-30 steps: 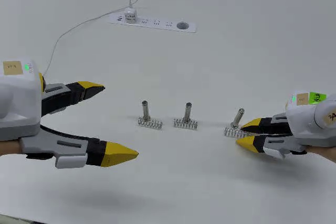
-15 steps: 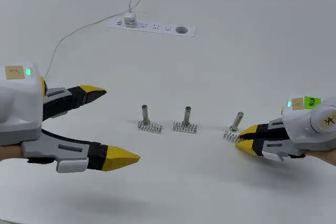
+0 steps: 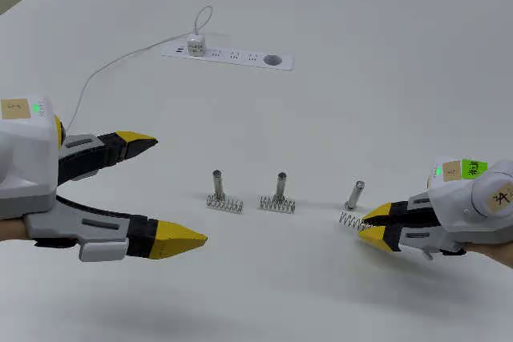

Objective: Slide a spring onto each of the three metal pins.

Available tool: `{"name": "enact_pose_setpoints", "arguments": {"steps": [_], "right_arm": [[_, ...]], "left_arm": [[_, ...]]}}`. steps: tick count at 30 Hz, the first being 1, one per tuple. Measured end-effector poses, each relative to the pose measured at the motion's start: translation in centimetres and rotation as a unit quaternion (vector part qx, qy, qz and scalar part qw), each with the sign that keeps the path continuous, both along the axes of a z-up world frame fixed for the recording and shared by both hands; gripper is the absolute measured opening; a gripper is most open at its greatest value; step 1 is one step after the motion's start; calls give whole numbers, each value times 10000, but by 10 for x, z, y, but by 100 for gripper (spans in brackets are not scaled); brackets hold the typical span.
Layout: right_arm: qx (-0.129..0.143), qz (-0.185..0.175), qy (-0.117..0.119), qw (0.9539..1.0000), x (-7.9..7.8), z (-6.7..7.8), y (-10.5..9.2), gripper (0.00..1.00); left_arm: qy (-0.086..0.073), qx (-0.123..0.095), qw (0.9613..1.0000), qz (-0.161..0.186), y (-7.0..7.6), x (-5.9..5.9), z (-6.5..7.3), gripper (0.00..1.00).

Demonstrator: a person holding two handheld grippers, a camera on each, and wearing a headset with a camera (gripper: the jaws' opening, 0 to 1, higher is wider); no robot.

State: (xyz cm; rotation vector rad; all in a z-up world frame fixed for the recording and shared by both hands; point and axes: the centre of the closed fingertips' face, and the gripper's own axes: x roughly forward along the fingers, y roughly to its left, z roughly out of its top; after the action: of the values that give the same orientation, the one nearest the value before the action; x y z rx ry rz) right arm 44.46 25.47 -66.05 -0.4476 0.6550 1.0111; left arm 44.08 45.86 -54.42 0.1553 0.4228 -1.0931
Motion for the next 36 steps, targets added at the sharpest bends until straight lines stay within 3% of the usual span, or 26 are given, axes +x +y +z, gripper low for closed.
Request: {"name": "enact_pose_setpoints", "arguments": {"steps": [11, 14, 20, 24, 36], "right_arm": [[279, 261, -146, 9992, -14, 34, 19, 10], [356, 323, -187, 9987, -17, 45, 28, 10], [477, 588, -369, 9964, -22, 69, 49, 10], [512, 856, -463, 9939, -28, 81, 66, 10], [568, 1513, -757, 9840, -52, 111, 107, 10]], "left_arm": [[-93, -41, 9999, -83, -9, -1, 6, 95], [-45, -144, 9999, -54, -12, 0, 7, 94], [-33, -128, 9998, -133, -20, -4, 6, 92], [-45, -240, 9996, -172, -26, -7, 10, 92], [-146, -173, 9987, -459, -47, -23, 8, 85]]}}
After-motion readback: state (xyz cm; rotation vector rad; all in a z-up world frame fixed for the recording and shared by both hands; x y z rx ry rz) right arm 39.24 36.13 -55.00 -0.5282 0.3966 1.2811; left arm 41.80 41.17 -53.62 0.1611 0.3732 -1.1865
